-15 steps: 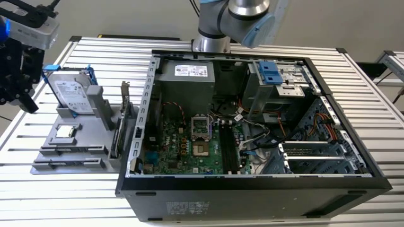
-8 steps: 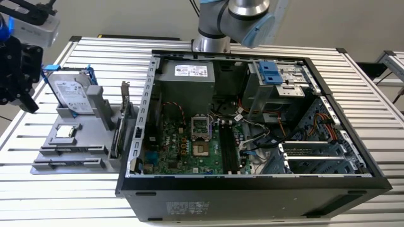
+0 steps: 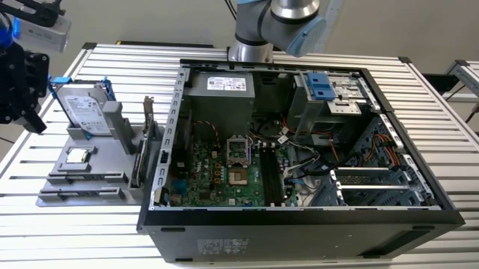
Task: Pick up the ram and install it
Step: 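Pick up the ram and move it above insertion slot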
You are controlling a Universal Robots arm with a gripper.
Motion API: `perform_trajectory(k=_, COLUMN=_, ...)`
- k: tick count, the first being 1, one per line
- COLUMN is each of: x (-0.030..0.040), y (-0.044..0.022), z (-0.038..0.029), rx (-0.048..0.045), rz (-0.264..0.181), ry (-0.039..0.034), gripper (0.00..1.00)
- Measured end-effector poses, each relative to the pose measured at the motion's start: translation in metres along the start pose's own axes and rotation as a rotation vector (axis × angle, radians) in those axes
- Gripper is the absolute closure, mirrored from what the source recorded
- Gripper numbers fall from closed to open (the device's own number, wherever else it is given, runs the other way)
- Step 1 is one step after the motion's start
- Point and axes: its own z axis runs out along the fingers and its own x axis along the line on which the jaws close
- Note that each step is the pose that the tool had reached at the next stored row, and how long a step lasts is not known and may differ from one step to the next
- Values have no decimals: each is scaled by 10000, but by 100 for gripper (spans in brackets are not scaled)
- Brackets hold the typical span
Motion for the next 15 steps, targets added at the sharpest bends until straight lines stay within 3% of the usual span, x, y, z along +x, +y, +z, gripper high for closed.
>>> perform_trajectory(k=15, x=-7, y=2, z=0, rx=29, rz=-1376, ry=-21, gripper=100)
